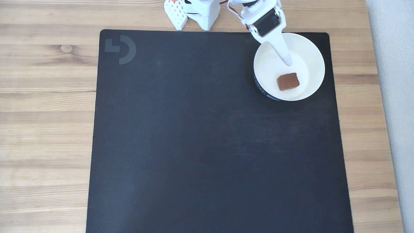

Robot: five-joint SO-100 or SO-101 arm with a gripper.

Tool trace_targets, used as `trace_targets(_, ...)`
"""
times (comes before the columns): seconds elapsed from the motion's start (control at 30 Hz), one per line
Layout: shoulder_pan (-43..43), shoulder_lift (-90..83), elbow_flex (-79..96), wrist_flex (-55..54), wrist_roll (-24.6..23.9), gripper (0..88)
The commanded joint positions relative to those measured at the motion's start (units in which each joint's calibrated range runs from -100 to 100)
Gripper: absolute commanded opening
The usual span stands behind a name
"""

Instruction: Pick up the toy and place it on the plate

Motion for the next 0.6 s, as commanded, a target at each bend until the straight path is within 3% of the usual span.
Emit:
trace_targets(0.0,0.2,-0.5,0.1,0.4,-0.3,21.2)
trace_targets(0.17,2.3,-1.0,0.1,0.4,-0.3,20.9)
trace_targets(0.23,4.4,-1.3,-0.3,0.2,-0.1,15.9)
trace_targets(0.27,6.8,-3.1,-0.4,-0.4,0.1,3.8)
trace_targets(0.3,8.2,-4.4,-0.2,-0.4,0.1,0.7)
trace_targets(0.53,25.3,-18.4,1.6,-0.5,4.0,2.5)
trace_targets(0.57,32.3,-22.1,1.7,-0.5,5.2,2.5)
